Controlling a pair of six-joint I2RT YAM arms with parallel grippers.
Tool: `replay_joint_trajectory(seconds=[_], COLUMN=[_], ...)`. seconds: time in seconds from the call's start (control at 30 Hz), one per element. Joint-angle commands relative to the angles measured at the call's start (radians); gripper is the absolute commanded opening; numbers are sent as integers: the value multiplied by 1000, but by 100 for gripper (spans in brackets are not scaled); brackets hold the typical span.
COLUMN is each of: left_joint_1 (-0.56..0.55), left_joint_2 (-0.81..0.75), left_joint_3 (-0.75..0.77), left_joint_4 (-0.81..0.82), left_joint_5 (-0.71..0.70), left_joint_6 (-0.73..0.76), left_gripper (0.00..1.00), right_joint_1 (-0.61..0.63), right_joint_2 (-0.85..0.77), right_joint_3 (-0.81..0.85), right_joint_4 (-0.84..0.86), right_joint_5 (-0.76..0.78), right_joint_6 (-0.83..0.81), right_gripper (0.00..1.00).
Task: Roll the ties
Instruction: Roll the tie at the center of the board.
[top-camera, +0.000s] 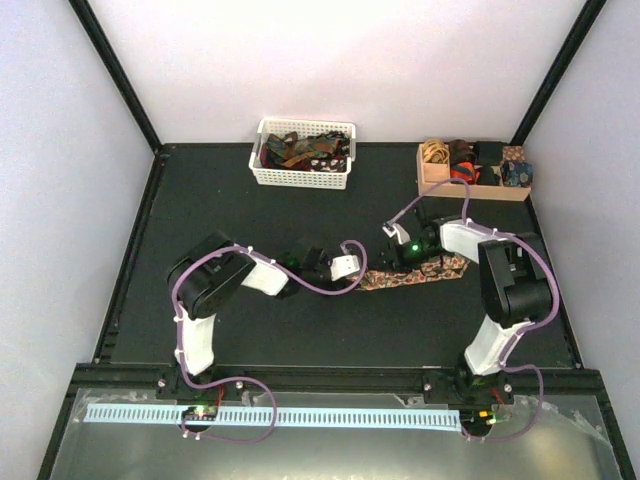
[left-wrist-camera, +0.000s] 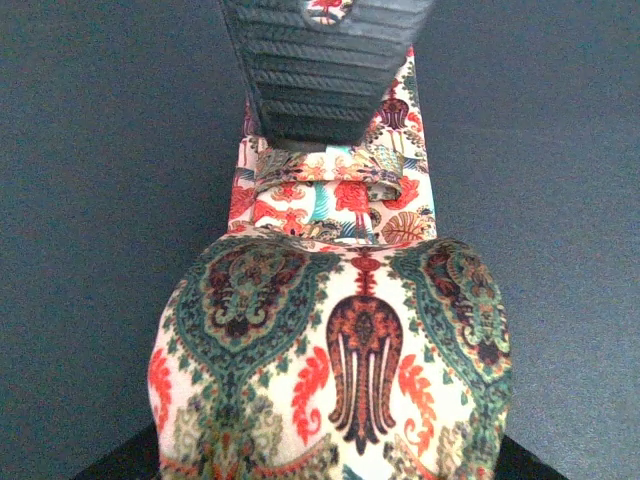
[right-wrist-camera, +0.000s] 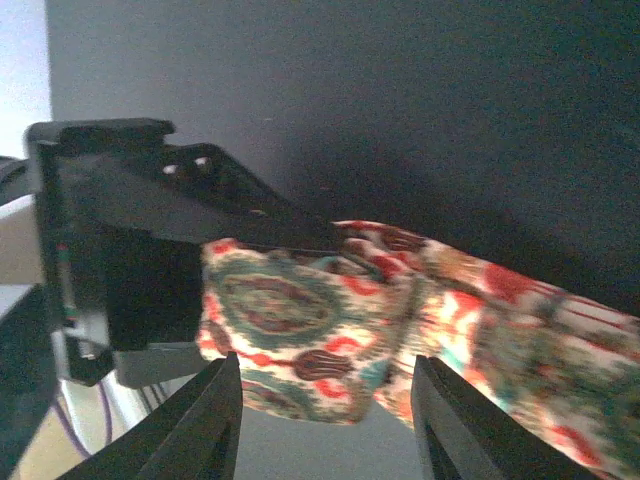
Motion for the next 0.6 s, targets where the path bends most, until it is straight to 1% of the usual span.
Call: replay_joint_trajectory(seconds=[0.0,0.07,0.17,0.27,0.33,0.5,0.53,0.57], left_joint_1=[3,1,1,1,1,1,1,1], left_joint_2=[29,33,35,38,40,47,47,47], left_joint_3=[0,4,9,16,19,26,25,24], left_joint_4=[-197,-196,-195,-200,-199,-202,-199,-199], left_joint_5=[-55,-54,-59,-59,-58,-53,-53,-54], left_joint_6=[40,40,35,29,23,15,14,13], left_gripper=[41,41,42,42,42,43,44,44], right_joint_1=[51,73,92,96,97,95,95,94], right_joint_2=[-31,-18,16,48,62,60,57,56], right_joint_3=[-25,-17,-2,6,20,41,45,47], right_joint_4=[76,94,75,59,35,-5,-13,-22], right_joint_5=[-96,-89,-62,-20,-6,24,35,46], right_joint_6=[100,126,122,108,86,47,39,29], right_gripper=[50,50,49,43,36,4,2,1])
